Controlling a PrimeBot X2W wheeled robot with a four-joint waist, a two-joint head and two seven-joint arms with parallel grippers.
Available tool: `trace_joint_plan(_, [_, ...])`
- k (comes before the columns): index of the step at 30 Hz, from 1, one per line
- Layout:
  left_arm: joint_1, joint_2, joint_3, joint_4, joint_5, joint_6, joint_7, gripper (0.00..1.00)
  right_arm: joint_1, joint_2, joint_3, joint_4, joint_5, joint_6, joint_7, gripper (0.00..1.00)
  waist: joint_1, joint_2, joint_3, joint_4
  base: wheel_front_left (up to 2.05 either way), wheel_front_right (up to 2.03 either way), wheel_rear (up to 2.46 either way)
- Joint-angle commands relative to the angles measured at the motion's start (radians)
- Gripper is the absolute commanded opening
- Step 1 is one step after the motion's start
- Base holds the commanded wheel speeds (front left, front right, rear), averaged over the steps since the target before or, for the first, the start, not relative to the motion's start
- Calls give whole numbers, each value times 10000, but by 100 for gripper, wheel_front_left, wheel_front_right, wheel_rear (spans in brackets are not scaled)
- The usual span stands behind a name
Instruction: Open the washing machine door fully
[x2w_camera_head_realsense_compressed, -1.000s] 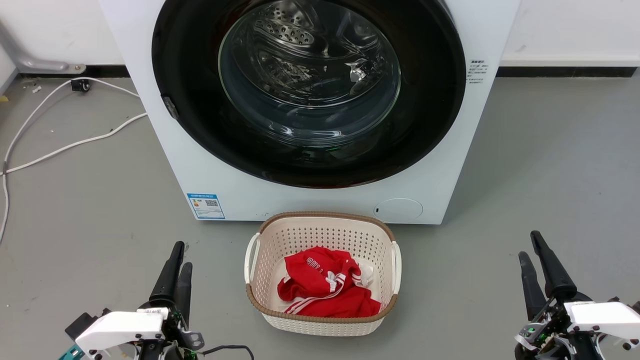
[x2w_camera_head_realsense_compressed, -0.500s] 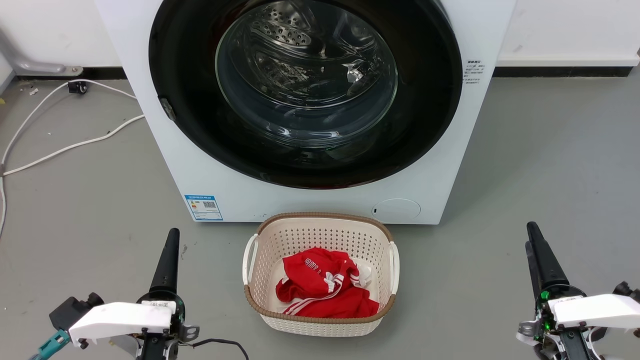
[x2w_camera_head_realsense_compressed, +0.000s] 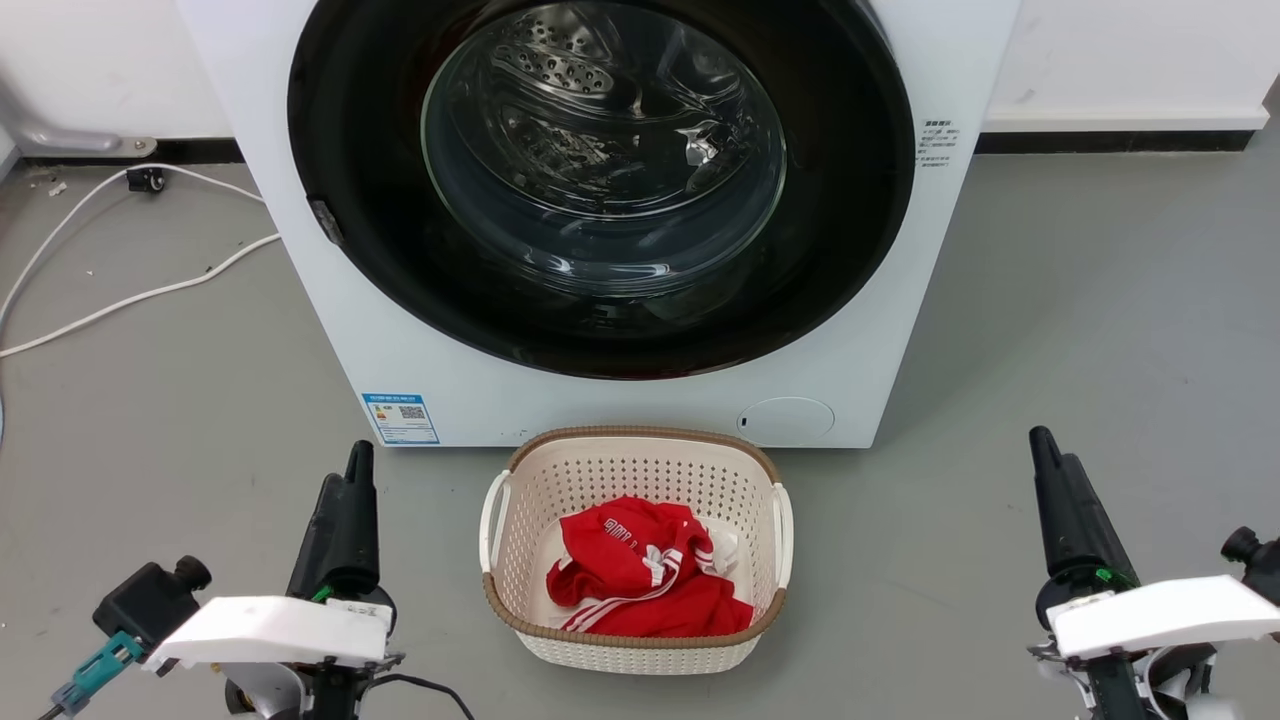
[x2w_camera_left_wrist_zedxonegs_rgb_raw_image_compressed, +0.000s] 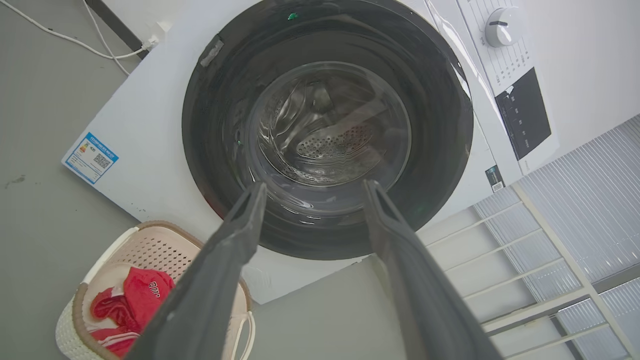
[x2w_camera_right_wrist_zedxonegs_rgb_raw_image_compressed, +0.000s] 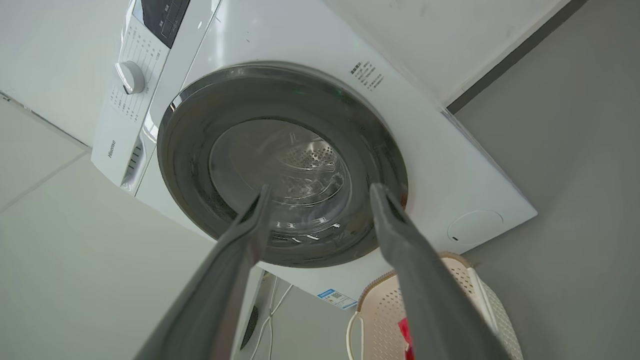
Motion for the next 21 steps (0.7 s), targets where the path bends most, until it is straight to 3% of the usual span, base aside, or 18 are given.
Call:
trace_joint_plan(1, [-26, 30, -68, -258, 685, 44, -131, 100, -21, -6, 99, -252, -759, 2, -141, 100, 0, 0, -5, -9, 0, 0, 0])
trace_joint_plan(21, [250, 218, -709, -495, 4080, 630, -733, 100, 228, 13, 460, -291, -3995, 2, -463, 100, 0, 0, -52, -88, 0, 0, 0])
